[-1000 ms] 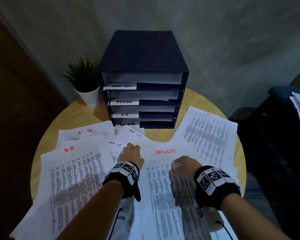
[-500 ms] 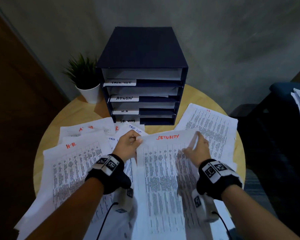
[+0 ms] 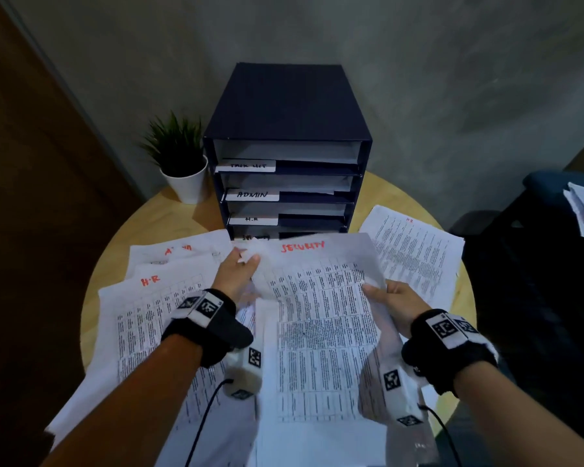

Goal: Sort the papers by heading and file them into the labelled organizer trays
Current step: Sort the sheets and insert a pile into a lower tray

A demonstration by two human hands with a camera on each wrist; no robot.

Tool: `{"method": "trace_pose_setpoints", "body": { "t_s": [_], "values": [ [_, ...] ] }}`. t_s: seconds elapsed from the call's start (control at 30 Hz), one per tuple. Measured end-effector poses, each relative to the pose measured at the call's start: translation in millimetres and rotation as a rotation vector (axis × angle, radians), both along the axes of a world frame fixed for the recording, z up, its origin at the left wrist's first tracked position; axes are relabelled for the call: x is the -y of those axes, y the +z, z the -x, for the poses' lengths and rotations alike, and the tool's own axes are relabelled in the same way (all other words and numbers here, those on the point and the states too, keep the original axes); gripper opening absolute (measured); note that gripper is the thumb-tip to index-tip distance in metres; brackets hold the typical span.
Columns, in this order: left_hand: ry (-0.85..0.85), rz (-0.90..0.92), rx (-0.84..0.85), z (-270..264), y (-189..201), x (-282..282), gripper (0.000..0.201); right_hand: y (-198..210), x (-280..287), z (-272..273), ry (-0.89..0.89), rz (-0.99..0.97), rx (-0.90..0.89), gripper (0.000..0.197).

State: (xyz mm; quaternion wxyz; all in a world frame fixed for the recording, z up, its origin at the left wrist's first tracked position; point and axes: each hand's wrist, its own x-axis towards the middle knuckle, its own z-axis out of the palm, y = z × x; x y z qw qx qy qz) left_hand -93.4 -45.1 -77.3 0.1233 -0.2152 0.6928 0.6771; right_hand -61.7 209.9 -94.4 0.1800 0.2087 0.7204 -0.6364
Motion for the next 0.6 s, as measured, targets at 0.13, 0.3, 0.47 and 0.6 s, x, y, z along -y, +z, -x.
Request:
{"method": "trace_pose_setpoints", "body": {
  "t_s": [0.13,0.3,0.47,0.6],
  "values": [
    [-0.195,0.149,0.357,-15.2,-19.5,4.6,0.045,-0.6,6.0,4.5,-0.028,0.076,-0.021,0.014],
    [-0.197,0.058,0.44,-24.1,-30.7,-3.6,0.038,1.2,12.8,5.2,-0.068,0.09,0.0,0.034],
    [-0.261,0.224,0.423,-21.4,-30.0,-9.6,0.029,-12.6,8.7,8.4,-0.135,-0.017,0.058,0.04],
    [-0.378,0.296,0.319,-22.8,-32.7,-20.3,0.032,-25.7,3.4,11.3,-0.169,-0.242,0.098,0.059]
  ]
}}
